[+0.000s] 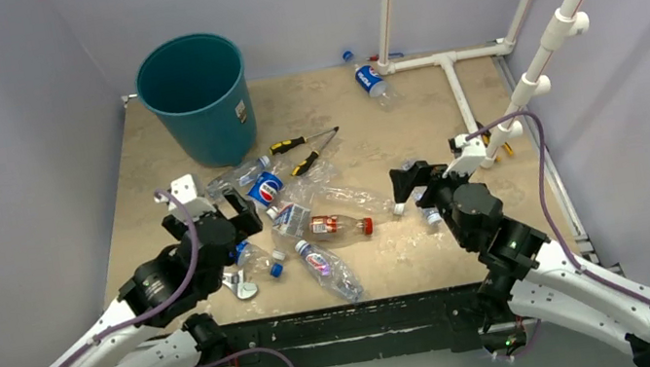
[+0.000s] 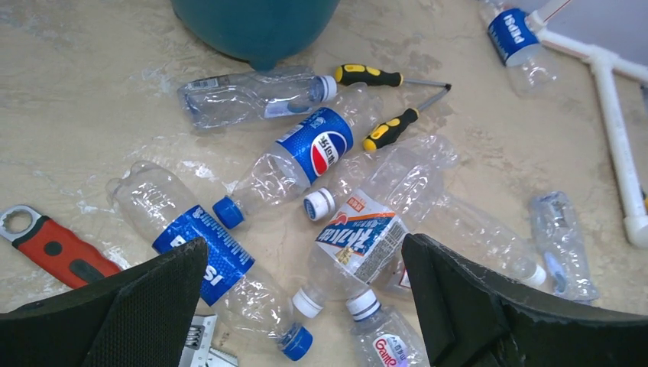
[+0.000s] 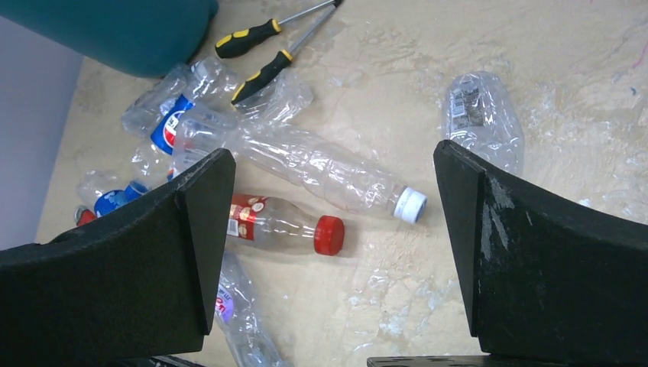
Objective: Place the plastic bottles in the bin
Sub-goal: Pick up the plastic bottle from the corner of the board.
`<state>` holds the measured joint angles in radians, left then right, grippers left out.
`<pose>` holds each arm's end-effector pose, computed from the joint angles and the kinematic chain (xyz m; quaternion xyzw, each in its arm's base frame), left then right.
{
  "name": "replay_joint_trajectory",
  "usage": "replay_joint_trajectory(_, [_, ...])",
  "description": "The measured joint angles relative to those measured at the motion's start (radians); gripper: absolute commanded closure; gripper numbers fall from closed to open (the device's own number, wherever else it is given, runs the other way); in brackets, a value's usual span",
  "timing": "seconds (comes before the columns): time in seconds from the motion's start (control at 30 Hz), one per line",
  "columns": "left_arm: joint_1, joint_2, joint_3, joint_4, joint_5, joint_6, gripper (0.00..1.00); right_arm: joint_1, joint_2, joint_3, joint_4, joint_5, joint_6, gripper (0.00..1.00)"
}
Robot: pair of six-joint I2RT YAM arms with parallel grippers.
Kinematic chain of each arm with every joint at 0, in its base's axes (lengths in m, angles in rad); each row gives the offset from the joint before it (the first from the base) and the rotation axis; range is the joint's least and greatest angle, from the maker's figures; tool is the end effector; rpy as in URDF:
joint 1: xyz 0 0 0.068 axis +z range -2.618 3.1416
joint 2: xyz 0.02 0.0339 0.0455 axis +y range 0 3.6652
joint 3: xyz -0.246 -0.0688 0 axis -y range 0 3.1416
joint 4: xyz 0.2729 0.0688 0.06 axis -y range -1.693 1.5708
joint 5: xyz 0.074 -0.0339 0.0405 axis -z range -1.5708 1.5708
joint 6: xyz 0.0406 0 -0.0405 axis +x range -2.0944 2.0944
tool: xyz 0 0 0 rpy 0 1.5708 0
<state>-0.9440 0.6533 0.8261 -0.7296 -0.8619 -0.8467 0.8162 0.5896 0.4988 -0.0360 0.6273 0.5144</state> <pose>0.1238 -0.1183 0.3160 -0.1640 0.8032 -0.1160 0.5608 0.1535 0.1285 0.2718 0.0943 0.7364 0.2059 0.6375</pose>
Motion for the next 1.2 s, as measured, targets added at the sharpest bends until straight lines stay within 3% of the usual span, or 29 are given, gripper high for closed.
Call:
replay_joint_trajectory(0.27, [0.000,-0.004,-0.001,0.003,0.037,0.029,0.01,0.000,0.024,0.000,0.003,-0.045,-0.005,0.02])
replay_joint_trajectory(0.63, [0.000,-0.078,-0.033,0.034,0.077,0.074,0.05,0.006,0.230,0.001,0.006,-0.154,-0.009,0.09])
replay_joint_trajectory(0.97, [0.000,-0.017,-0.091,0.068,0.145,0.057,0.07,0.222,0.336,-0.043,0.031,-0.096,0.203,0.15])
replay_joint_trajectory(1.2, [0.000,0.014,-0.164,0.098,0.224,0.036,0.08,0.236,0.421,-0.084,0.048,-0.075,0.308,0.18])
